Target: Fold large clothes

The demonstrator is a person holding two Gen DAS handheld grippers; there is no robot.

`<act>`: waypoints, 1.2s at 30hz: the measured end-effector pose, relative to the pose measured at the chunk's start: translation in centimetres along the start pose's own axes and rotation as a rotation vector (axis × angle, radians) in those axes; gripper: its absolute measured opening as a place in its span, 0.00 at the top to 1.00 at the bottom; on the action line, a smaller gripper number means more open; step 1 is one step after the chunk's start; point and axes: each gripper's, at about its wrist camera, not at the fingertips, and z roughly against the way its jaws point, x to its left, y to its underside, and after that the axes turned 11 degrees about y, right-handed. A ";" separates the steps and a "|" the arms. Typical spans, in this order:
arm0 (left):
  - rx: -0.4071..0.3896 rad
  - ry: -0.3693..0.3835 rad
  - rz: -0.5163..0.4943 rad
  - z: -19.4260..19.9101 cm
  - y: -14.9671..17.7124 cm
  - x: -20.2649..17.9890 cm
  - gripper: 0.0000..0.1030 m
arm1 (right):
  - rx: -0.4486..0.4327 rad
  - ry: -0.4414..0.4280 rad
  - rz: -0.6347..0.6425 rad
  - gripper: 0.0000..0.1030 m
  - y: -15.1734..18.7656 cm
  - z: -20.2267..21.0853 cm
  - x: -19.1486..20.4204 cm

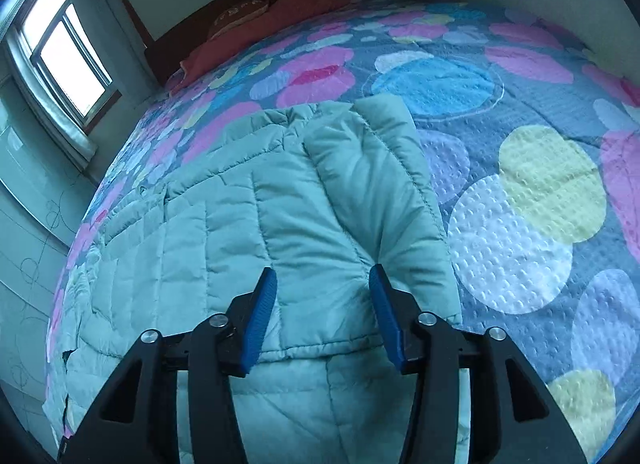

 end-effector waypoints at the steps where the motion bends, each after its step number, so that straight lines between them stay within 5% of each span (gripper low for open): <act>1: 0.001 0.004 0.003 0.1 0.1 -0.1 0.02 | -0.019 0.029 0.034 0.44 0.2 0.1 0.5; 8: 0.002 0.023 0.016 0.0 -0.1 0.2 0.02 | 0.002 0.149 0.169 0.43 1.7 -3.0 2.7; 15: 0.014 0.073 0.047 0.1 -0.7 1.4 0.02 | -0.011 0.149 0.164 0.42 2.0 -3.1 2.5; 19: 0.050 0.176 0.093 0.3 -2.0 3.3 0.02 | -0.020 0.150 0.161 0.41 2.2 -2.9 2.6; 24: -0.021 0.416 0.315 0.0 -3.9 7.4 0.03 | -0.025 0.135 0.151 0.40 2.4 -2.8 2.5; 28: -0.067 0.510 0.427 -1.9 -5.7 10.5 0.21 | -0.028 0.137 0.153 0.40 2.4 -2.8 2.4; 33: -0.094 0.584 0.510 -3.6 -7.3 12.3 0.31 | -0.031 0.134 0.150 0.39 2.4 -2.7 2.4; 36: -0.089 0.598 0.508 -4.6 -7.7 12.4 0.54 | -0.034 0.133 0.147 0.39 2.5 -2.6 2.4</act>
